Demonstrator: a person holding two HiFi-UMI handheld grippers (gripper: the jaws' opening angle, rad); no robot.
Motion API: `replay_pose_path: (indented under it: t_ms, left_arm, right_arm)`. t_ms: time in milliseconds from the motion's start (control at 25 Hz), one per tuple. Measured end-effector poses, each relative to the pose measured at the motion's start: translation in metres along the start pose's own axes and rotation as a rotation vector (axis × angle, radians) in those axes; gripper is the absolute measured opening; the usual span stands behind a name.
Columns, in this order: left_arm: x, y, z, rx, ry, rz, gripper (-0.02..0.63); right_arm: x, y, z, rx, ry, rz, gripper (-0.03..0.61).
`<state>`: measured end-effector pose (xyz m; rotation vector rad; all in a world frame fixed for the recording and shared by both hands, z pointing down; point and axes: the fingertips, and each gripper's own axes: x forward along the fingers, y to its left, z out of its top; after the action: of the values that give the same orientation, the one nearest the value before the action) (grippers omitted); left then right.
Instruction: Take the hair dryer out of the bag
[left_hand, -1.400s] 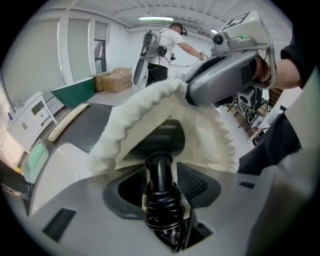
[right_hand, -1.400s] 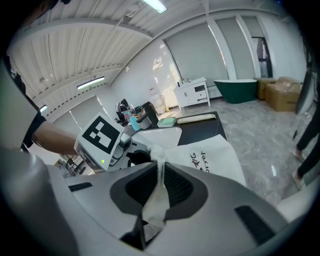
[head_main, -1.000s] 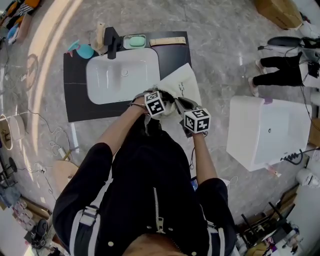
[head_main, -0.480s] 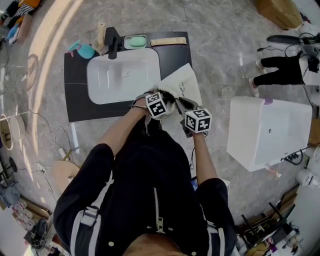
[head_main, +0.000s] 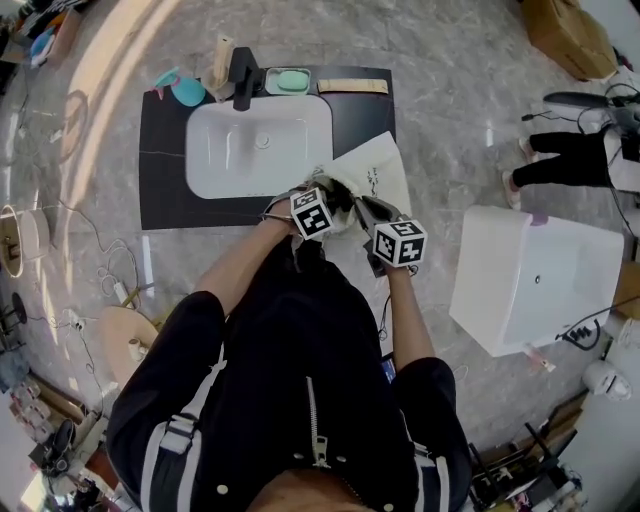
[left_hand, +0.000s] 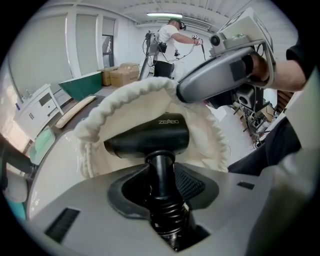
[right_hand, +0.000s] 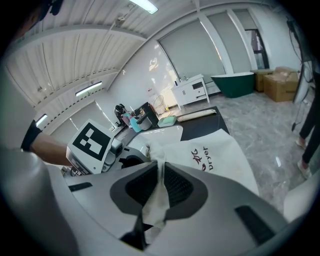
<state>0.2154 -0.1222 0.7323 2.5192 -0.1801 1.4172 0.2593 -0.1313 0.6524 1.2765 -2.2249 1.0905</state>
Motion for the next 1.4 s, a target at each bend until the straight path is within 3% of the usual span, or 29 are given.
replay_pose_path:
  t_ms: [360, 720, 1000, 1400]
  left_arm:
    - [-0.021, -0.006, -0.032, -0.062, -0.004, -0.004, 0.170]
    - [-0.053, -0.001, -0.053, -0.094, -0.047, 0.010, 0.170]
    - [-0.080, 0.013, -0.078, -0.245, -0.134, 0.006, 0.170]
    - [-0.137, 0.043, -0.122, -0.399, -0.228, 0.095, 0.170]
  right_arm:
    - [0.011, 0.009, 0.002, -0.014, 0.019, 0.006, 0.052]
    - [0.022, 0.014, -0.001, 0.000, 0.036, -0.050, 0.054]
    - [0.039, 0.017, -0.017, -0.001, 0.058, -0.097, 0.054]
    - [0.070, 0.017, -0.043, -0.031, 0.121, -0.132, 0.061]
